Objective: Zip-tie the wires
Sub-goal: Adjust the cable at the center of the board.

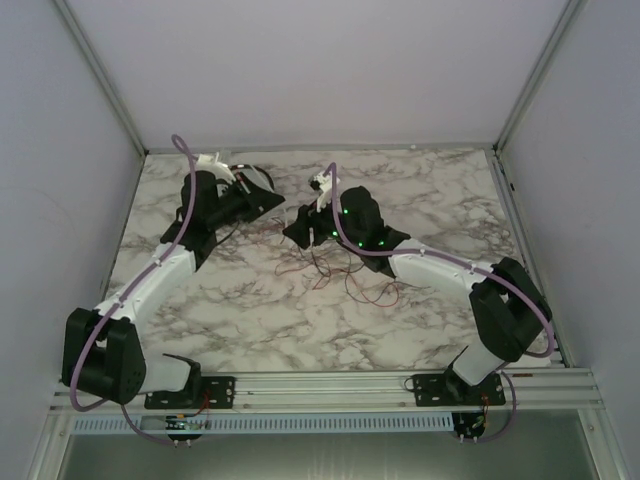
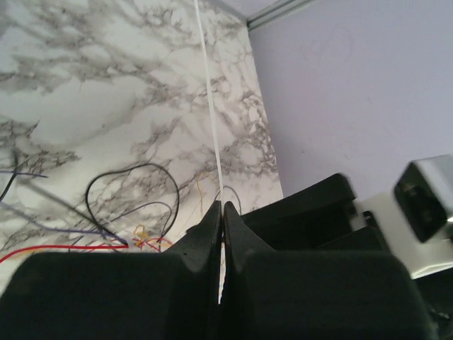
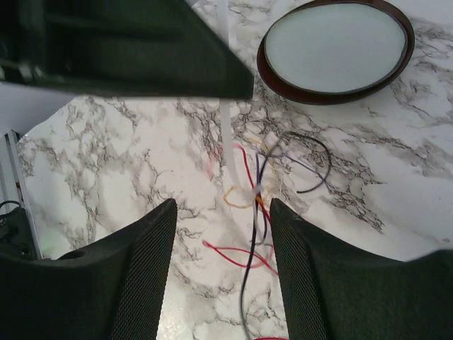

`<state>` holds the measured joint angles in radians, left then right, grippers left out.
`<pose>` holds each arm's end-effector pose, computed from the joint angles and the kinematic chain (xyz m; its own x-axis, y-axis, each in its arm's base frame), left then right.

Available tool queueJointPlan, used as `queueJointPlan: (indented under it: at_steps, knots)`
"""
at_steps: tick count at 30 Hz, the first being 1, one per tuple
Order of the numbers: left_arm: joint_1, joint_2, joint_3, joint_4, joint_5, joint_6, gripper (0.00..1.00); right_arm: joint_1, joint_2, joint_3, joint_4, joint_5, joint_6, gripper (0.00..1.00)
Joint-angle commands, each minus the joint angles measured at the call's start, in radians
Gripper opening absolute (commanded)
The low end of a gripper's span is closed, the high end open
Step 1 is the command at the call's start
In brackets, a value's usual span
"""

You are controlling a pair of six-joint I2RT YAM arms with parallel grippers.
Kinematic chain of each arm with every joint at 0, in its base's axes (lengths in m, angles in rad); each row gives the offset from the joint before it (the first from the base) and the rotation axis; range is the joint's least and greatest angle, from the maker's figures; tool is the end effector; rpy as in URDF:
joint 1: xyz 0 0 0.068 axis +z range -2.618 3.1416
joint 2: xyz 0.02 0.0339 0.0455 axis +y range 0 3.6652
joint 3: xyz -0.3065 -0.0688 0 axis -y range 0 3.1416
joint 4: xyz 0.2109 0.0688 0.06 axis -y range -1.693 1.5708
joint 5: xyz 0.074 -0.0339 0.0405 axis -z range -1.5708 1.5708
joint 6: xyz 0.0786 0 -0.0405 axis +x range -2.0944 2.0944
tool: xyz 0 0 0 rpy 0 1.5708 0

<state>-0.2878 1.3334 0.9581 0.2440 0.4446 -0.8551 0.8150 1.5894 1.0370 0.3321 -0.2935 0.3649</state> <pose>0.2875 -0.1204 0.3709 -0.5843 -0.5375 -0.6080 0.3417 0.5166 -0.7851 0.2457 0.2938 0.3277 -0.4577 0.0124 -0.8890 -0.7781 0.4781 0.4073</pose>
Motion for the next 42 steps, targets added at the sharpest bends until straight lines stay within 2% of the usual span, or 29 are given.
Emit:
queueJointPlan:
  at_steps: [1,7,20,32,42]
  knots:
    - [0.003,-0.049,-0.035,0.068,0.008,-0.019,0.0,-0.006,-0.005,0.05,0.013,0.02,0.022,0.56]
    - [0.002,-0.064,-0.019,0.06,0.016,-0.022,0.0,-0.023,0.01,0.069,0.022,0.006,0.019,0.53]
    - [-0.01,-0.072,0.018,0.041,0.025,-0.025,0.0,-0.019,0.093,0.087,0.091,-0.098,0.052,0.21]
    - [-0.01,-0.043,0.119,-0.009,0.02,0.012,0.0,-0.017,0.09,0.048,0.094,-0.09,0.049,0.07]
    - [-0.003,0.006,0.198,-0.046,0.011,0.04,0.0,-0.008,0.081,0.004,0.059,-0.062,0.027,0.03]
